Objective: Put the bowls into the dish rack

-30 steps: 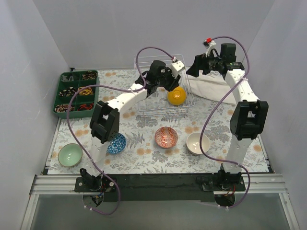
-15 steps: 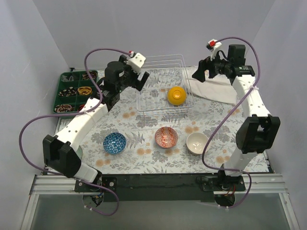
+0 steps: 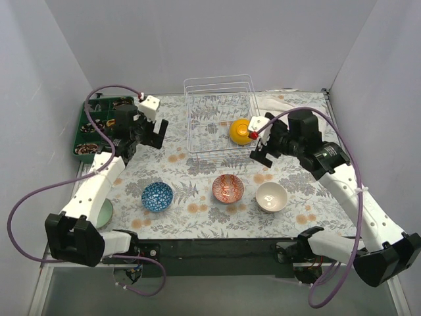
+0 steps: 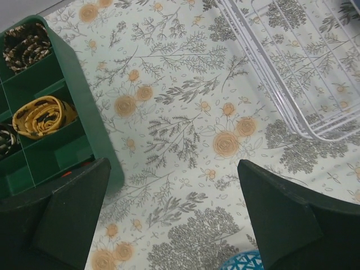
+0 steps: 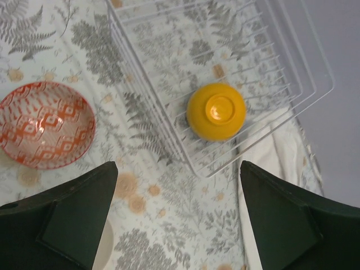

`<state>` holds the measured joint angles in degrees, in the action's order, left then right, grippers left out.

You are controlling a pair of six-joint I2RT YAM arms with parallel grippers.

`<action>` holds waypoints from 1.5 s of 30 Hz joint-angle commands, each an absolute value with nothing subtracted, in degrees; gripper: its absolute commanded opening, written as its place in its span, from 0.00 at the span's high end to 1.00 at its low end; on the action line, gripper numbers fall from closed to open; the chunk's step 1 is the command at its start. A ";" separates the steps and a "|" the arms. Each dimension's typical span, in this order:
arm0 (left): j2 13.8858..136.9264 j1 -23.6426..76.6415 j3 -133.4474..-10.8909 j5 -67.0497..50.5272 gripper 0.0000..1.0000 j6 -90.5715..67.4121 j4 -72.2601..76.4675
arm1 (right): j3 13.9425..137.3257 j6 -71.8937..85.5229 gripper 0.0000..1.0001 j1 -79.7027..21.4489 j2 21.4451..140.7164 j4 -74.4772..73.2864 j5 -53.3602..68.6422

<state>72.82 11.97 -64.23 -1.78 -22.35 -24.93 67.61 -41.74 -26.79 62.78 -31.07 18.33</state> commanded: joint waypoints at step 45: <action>48.78 -6.24 -60.73 -20.74 0.02 -22.94 -39.73 | 47.03 -44.30 0.24 -66.36 74.71 -20.22 -3.87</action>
